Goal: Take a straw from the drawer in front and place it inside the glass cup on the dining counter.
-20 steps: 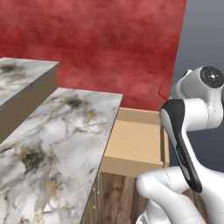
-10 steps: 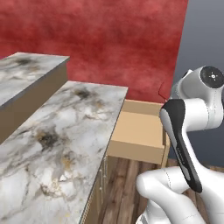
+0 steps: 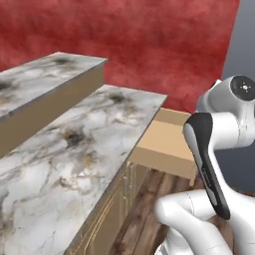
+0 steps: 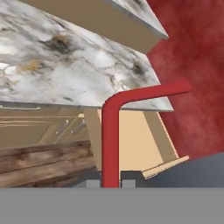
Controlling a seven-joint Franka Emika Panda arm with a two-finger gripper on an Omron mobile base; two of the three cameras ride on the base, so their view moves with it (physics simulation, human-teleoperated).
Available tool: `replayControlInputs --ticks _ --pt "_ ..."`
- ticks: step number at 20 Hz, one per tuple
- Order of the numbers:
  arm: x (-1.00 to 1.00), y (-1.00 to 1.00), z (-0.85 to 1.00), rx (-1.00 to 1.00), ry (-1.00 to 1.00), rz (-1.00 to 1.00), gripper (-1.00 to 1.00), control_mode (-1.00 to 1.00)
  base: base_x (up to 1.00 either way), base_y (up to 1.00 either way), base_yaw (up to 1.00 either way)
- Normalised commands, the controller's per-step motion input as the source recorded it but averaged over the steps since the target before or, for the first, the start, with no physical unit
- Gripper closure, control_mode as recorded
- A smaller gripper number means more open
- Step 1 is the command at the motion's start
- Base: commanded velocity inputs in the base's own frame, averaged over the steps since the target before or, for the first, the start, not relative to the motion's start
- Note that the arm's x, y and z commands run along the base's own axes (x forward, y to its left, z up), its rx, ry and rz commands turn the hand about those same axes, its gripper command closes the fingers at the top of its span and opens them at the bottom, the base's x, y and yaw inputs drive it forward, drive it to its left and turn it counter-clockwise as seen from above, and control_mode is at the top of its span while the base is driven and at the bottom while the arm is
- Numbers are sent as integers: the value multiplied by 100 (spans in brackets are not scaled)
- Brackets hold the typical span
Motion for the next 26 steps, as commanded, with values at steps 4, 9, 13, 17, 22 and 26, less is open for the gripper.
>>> replayControlInputs --ticks 4,9,13,17,22,26 --pt "0 0 0 0 0 0 100 100 -49 -23 42" --pt "0 0 0 0 0 0 100 100 -51 -14 42" --pt "0 0 0 0 0 0 100 100 -58 -11 39" --pt "0 0 0 0 0 0 100 100 -55 -2 35" --pt "0 0 0 0 0 0 100 100 -34 1 29" --pt "0 0 0 0 0 0 100 100 -27 17 27"
